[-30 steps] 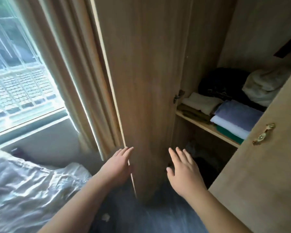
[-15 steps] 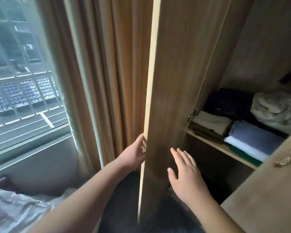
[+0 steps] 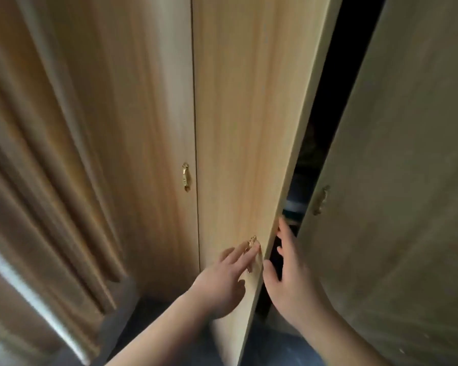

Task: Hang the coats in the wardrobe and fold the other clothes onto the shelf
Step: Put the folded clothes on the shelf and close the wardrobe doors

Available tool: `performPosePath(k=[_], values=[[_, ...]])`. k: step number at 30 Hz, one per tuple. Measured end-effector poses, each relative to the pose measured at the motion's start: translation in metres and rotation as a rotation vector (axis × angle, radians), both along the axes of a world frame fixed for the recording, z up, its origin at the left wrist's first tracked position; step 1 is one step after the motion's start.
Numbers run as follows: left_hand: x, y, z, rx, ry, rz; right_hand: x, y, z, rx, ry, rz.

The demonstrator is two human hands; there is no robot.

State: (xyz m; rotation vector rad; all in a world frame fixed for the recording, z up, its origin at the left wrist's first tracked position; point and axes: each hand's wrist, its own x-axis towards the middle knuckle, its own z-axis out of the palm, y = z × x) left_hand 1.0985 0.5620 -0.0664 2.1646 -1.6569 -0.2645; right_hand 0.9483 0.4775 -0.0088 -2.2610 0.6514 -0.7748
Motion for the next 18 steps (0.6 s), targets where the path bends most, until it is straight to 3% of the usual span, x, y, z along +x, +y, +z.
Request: performPosePath(k=[7,11,15,18], values=[[-0.024,-0.130,-0.012,0.026,-0.115,0.000,-0.009,-0.122,-0.001,-0.147,0.166,-0.189],[-0.021,-0.187,-0.024,0.047,-0.212,0.024,-0.004,-0.184,-0.003,-0.249,0.292,-0.187],[-0.012,-0.235,-0.033,0.046,-0.266,0.096,0.000,-0.244,-0.006,-0.580,0.432,-0.231],[-0.011,-0.261,-0.030,0.068,-0.342,0.158,-0.001,-0.284,0.000,-0.713,0.450,-0.213]])
